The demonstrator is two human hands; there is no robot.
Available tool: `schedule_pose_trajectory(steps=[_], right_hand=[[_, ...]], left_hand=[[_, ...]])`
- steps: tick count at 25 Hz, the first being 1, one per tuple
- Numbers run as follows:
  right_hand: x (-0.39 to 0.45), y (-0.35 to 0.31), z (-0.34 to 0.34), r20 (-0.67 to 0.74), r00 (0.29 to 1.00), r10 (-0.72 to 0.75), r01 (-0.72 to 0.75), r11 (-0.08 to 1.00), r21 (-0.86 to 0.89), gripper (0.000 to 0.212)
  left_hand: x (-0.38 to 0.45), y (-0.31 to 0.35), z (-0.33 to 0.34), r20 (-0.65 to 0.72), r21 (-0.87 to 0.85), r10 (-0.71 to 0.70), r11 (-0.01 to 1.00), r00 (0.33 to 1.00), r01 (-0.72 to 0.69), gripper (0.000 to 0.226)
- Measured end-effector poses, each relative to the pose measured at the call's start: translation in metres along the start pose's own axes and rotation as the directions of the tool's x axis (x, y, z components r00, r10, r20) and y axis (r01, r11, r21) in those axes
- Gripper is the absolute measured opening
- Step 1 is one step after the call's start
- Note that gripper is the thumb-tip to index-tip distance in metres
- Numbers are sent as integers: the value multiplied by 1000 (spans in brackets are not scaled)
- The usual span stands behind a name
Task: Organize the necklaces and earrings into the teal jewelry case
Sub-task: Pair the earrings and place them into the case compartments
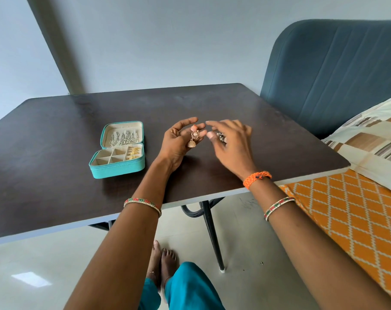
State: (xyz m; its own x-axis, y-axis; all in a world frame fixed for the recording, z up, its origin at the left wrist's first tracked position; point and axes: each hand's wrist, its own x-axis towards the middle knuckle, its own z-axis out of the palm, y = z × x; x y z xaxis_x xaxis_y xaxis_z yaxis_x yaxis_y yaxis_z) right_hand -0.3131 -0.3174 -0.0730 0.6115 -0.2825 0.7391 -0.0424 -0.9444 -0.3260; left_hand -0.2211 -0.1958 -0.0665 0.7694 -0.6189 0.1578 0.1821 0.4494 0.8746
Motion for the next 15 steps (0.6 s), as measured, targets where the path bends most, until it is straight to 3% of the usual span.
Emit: schedule_pose_trajectory(steps=[2, 6, 10, 12, 15], right_hand=[[-2, -16, 6, 22, 999, -39, 38, 997, 62, 22], [0, -17, 15, 59, 994, 90, -101, 973, 210, 18], [3, -17, 13, 148, 954, 262, -301, 798, 522, 10], [2, -17, 8, 112, 944, 312, -314, 734, 603, 10], [0, -20, 3, 99, 957, 273, -277, 750, 601, 13]], left_hand=[[-2, 0, 0, 5, 104, 16, 994, 1000, -17, 22], [-5, -2, -1, -45, 192, 41, 981, 998, -32, 17], [-4, -9, 0, -116, 405, 182, 906, 976, -121, 23], [-5, -8, 3, -68, 404, 157, 907, 985, -116, 18], [-8, -4, 3, 44, 336, 73, 938, 996, -83, 12]])
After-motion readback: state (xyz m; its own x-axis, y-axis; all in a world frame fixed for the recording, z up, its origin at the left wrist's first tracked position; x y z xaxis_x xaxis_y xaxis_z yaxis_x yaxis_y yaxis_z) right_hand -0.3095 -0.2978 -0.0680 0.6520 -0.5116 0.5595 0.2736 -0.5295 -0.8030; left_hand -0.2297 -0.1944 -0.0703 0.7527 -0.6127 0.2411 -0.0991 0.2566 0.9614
